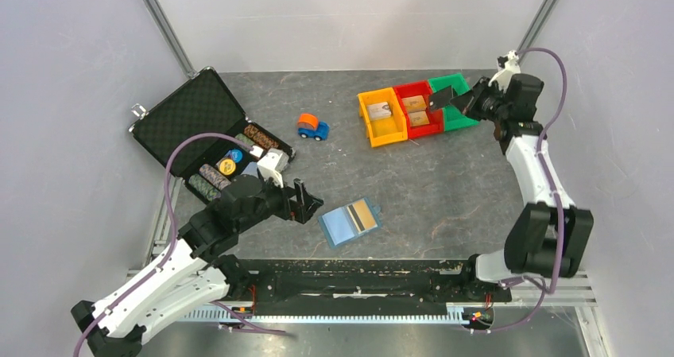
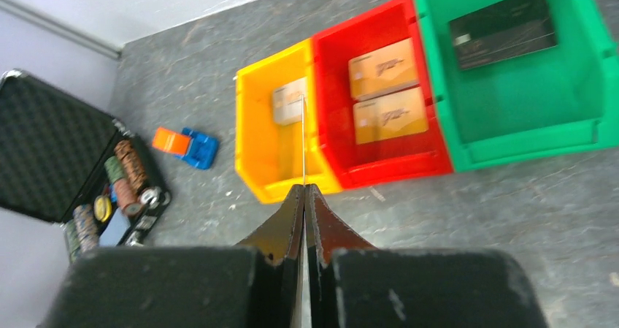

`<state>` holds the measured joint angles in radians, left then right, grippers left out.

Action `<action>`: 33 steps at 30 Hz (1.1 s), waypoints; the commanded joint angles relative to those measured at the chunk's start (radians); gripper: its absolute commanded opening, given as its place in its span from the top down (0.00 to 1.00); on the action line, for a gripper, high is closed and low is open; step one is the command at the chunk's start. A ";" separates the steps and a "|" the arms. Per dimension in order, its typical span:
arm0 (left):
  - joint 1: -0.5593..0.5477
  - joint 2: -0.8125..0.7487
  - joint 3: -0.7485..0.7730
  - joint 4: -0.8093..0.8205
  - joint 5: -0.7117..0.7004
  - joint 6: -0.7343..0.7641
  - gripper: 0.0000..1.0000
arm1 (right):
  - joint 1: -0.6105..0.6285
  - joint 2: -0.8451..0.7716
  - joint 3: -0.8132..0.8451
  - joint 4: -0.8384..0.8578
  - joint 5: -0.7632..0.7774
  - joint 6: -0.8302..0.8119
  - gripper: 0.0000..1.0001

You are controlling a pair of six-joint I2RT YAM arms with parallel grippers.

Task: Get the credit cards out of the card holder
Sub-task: Place the credit card in the storage box.

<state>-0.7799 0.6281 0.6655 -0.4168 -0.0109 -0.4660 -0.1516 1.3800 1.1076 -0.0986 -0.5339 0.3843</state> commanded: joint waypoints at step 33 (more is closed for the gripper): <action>0.002 -0.040 0.077 -0.132 -0.152 0.232 0.00 | -0.077 0.861 0.828 -0.186 -0.009 -0.253 1.00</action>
<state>-0.7799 0.5690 0.7284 -0.5812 -0.1413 -0.2882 -0.2264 2.2051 1.8702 -0.3500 -0.4889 0.1448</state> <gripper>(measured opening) 0.996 0.004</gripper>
